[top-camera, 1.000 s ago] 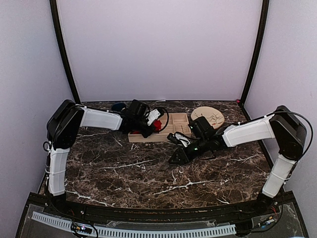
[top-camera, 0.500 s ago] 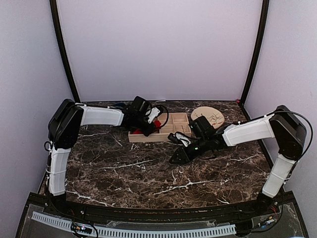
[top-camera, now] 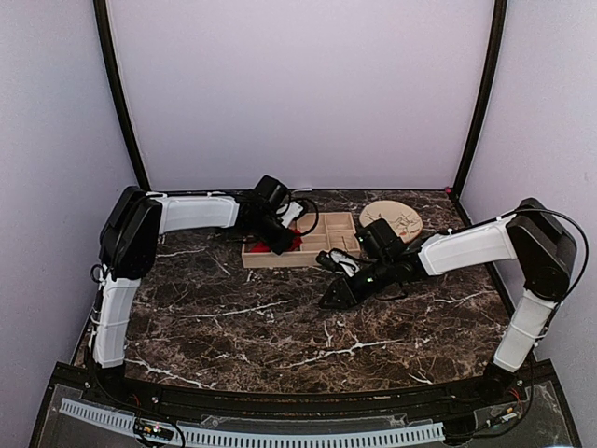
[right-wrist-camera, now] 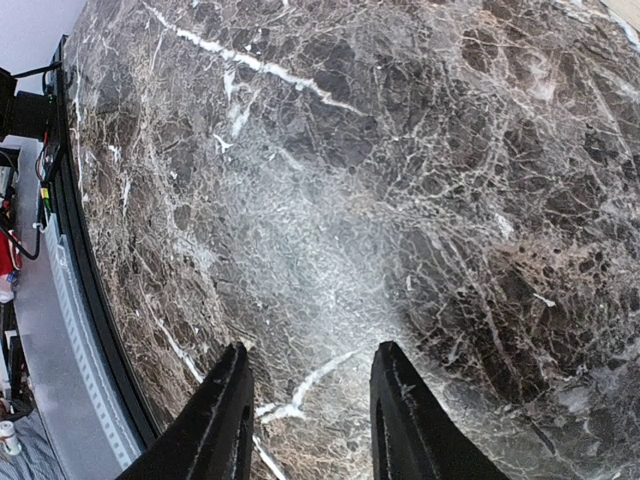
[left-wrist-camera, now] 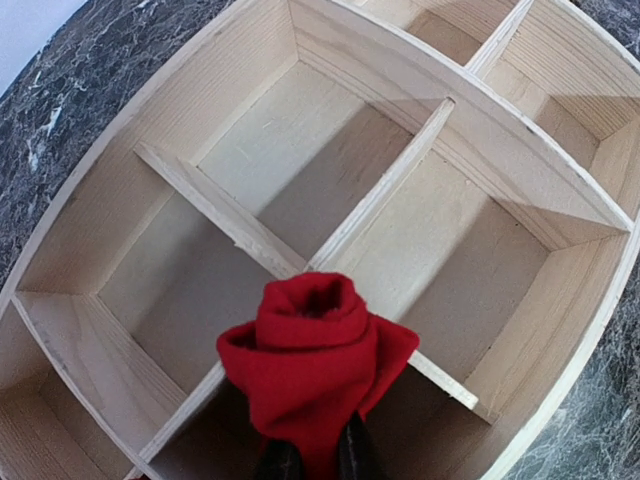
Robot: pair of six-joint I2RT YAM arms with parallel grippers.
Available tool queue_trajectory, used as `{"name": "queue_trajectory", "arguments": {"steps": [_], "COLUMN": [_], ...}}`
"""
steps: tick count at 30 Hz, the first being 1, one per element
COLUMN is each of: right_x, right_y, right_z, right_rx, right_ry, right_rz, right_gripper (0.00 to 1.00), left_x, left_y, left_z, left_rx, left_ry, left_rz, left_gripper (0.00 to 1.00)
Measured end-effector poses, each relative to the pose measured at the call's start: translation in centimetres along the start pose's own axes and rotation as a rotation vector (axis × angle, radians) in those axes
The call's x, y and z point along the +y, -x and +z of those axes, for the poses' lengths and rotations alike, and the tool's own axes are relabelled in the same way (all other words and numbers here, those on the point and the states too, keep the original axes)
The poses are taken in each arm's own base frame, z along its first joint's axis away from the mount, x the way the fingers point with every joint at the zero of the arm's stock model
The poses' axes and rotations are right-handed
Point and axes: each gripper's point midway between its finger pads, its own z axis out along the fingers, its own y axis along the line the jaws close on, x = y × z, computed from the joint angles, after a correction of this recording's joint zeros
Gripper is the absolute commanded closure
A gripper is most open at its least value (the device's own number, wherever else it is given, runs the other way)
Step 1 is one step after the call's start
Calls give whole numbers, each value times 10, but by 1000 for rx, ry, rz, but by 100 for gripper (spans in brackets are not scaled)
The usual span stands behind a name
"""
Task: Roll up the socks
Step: Place the sock in the storage box.
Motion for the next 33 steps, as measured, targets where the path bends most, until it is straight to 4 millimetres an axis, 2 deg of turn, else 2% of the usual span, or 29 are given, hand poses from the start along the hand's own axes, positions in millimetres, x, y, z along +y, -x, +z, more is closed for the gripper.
{"name": "queue_trajectory", "arguments": {"steps": [28,30,33], "right_x": [0,0,0], "right_y": [0,0,0], "right_z": [0,0,0], "right_rx": [0,0,0], "right_ry": [-1,-1,-1], "right_rz": [1,1,1], "right_gripper": [62,62,61], "left_x": [-16,-15,-16], "left_y": [-6,-6,-7], "left_z": [14,14,13], "left_rx": [171,178,184], "left_ry": [-199,-207,-212], "left_rz": [-78,-88,-95], "left_gripper": [100,98,86]}}
